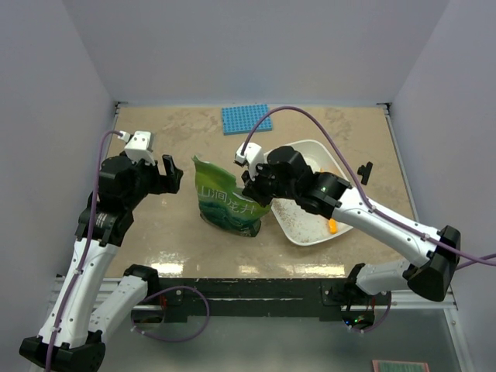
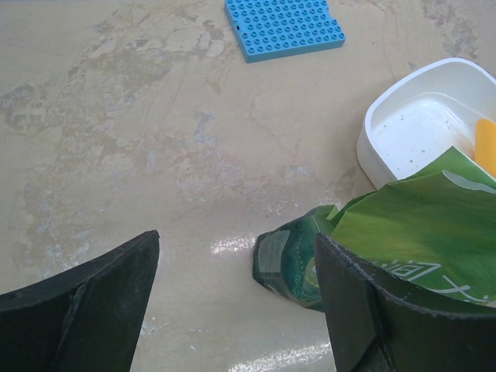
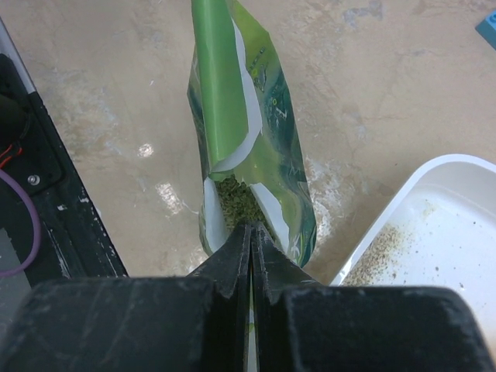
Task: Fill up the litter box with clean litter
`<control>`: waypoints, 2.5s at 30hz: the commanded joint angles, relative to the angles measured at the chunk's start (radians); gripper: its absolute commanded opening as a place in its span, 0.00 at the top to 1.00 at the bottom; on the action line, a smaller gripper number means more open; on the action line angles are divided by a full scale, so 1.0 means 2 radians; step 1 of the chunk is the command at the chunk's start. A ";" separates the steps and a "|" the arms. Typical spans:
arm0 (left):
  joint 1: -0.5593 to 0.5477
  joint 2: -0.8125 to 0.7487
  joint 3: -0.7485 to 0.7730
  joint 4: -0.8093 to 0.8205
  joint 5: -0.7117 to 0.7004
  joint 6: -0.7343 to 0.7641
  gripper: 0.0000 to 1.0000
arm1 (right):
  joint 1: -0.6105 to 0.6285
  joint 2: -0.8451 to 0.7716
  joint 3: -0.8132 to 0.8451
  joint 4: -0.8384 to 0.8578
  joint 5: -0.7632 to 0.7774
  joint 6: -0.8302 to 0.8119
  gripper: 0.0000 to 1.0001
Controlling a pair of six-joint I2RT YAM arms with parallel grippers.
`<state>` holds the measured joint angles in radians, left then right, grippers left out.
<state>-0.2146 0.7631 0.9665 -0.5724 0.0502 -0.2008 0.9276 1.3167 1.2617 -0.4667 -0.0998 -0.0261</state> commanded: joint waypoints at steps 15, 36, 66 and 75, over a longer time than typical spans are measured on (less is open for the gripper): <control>-0.002 0.000 -0.006 0.015 -0.003 0.002 0.15 | -0.007 0.064 0.031 -0.024 -0.009 -0.042 0.78; -0.007 0.001 0.006 0.006 -0.007 0.008 0.15 | -0.017 0.051 0.059 -0.096 -0.111 -0.041 0.21; -0.007 -0.006 -0.064 0.068 0.085 -0.042 0.15 | -0.346 -0.044 -0.111 -0.018 0.112 0.156 0.26; -0.007 -0.010 -0.086 0.074 0.100 -0.035 0.15 | -0.370 -0.007 -0.158 0.024 0.051 0.147 0.32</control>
<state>-0.2249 0.7620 0.7963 -0.4843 0.2138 -0.2535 0.1986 1.2758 0.9691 -0.5198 0.0601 0.2649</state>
